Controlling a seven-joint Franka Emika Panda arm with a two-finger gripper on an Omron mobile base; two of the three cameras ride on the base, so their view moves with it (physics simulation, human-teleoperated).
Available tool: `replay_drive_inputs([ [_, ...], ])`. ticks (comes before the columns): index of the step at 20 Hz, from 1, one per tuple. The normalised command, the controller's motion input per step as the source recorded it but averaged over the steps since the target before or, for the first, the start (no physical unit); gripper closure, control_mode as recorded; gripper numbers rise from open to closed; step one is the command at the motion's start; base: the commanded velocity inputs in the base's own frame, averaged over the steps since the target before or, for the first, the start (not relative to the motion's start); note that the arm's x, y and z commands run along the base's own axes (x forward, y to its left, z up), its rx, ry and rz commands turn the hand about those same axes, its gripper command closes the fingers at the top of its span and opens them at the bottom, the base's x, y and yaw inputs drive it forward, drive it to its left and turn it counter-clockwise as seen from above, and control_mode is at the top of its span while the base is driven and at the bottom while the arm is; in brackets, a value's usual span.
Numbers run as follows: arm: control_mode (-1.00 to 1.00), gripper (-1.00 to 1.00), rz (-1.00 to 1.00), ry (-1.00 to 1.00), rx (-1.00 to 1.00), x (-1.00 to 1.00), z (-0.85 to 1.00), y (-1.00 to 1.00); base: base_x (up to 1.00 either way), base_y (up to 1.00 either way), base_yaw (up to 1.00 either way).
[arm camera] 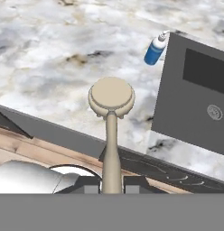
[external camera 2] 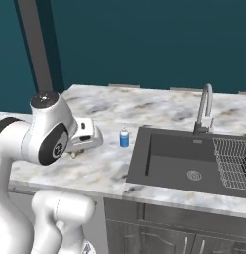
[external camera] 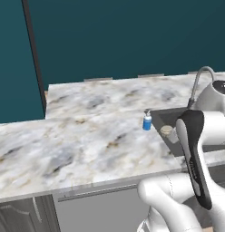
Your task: Locate and retrieve the soap dispenser and dish brush from the cabinet. Place them next to the sink.
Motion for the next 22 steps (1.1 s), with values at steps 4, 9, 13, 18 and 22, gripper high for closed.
replay_drive_inputs([
  [4, -1.0, 1.0, -0.08, 0.01, -0.06, 0.39, -0.25, -0.05, 0.0, 0.0, 0.0],
  [9, -1.0, 1.0, -0.01, 0.04, -0.04, 0.41, -0.32, -0.13, 0.0, 0.0, 0.0],
  [13, -1.0, 1.0, 0.0, 0.04, -0.02, 0.39, -0.3, -0.13, 0.0, 0.0, 0.0],
  [18, -1.0, 1.0, 0.0, -0.04, 0.0, 0.26, -0.2, 0.0, 0.0, 0.0, 0.0],
  [22, -1.0, 1.0, 0.0, -0.03, 0.02, 0.15, -0.33, -0.01, 0.0, 0.0, 0.0],
])
